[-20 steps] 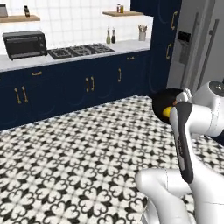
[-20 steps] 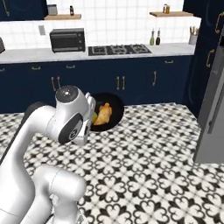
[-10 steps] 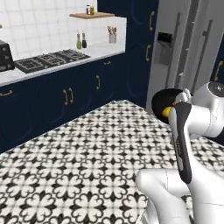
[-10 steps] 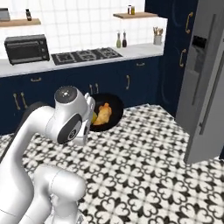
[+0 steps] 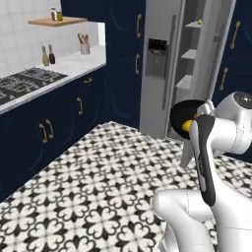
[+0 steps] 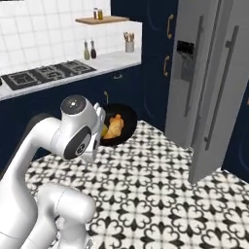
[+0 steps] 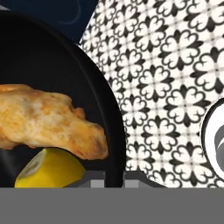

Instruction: Pick the chicken drumstick and lemon from their plates and place them in the bowl. Then put the bowl in the fridge.

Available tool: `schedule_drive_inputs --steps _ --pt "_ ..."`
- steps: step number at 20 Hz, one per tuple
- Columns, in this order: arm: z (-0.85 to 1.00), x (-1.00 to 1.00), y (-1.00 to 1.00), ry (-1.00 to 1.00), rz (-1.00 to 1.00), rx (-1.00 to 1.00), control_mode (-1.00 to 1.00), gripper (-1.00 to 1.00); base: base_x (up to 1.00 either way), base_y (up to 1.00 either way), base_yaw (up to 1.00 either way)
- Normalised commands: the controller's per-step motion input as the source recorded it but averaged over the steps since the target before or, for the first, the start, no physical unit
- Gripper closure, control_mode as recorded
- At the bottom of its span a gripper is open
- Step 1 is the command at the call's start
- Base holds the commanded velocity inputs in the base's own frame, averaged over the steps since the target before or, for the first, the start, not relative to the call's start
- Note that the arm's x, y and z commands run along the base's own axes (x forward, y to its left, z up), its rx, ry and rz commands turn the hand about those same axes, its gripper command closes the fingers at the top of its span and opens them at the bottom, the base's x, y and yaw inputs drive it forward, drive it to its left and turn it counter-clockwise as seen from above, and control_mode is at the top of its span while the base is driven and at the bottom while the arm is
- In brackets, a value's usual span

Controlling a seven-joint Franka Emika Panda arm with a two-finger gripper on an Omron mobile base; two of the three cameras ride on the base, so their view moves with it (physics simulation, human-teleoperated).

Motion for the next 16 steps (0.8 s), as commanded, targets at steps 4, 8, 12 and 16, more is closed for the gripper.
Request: schedule_drive_inputs --steps 4,8,12,16 --pt "0.00 0.00 0.00 0.00 0.00 0.00 1.00 1.00 1.00 1.00 -0.55" --pt "0.00 0.00 0.00 0.00 0.00 0.00 1.00 1.00 1.00 0.87 -0.47" --pt "0.00 0.00 0.00 0.00 0.00 0.00 1.00 1.00 0.98 0.53 -0.38" --pt "0.00 0.00 0.00 0.00 0.00 0.00 1.00 1.00 0.97 0.60 -0.44"
